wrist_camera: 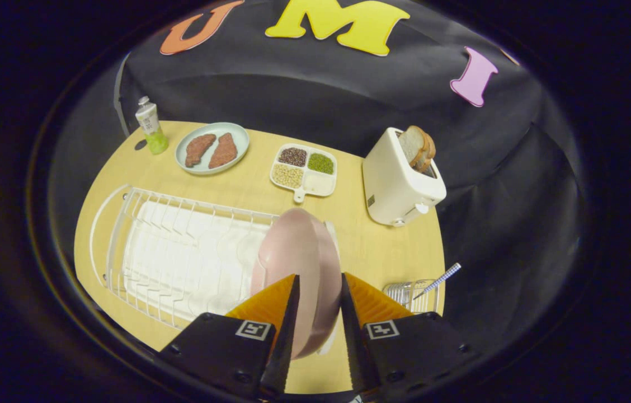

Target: Take the plate from the dish rack, then take the spoon from the basket and place it into the plate.

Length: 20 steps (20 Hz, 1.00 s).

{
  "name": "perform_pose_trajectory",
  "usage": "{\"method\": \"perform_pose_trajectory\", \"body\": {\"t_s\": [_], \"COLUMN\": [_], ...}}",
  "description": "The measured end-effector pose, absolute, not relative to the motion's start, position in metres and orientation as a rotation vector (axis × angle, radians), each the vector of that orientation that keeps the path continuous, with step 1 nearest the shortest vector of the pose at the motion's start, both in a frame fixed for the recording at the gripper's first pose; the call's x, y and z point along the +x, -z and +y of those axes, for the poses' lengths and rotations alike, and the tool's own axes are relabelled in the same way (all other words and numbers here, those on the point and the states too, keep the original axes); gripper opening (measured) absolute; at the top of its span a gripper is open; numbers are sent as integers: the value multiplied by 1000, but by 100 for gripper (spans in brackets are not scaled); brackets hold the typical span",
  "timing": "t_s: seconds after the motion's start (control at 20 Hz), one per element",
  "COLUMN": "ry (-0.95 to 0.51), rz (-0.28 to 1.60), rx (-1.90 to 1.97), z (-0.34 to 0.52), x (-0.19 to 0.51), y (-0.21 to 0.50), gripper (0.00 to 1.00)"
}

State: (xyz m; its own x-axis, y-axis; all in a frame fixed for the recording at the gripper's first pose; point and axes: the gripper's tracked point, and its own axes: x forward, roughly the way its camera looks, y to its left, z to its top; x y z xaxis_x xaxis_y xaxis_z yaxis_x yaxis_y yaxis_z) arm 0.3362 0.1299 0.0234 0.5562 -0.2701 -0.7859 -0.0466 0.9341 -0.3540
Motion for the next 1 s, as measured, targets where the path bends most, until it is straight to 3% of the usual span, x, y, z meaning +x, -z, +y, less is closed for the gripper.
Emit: {"method": "perform_pose_trajectory", "body": {"t_s": [0.1, 0.3, 1.0], "ry": [181, 254, 542], "rz": [986, 916, 610], "rx": [-372, -437, -563], "z": [123, 125, 160], "x": [336, 334, 325], "y": [-22, -37, -38], "gripper": [33, 23, 17]}}
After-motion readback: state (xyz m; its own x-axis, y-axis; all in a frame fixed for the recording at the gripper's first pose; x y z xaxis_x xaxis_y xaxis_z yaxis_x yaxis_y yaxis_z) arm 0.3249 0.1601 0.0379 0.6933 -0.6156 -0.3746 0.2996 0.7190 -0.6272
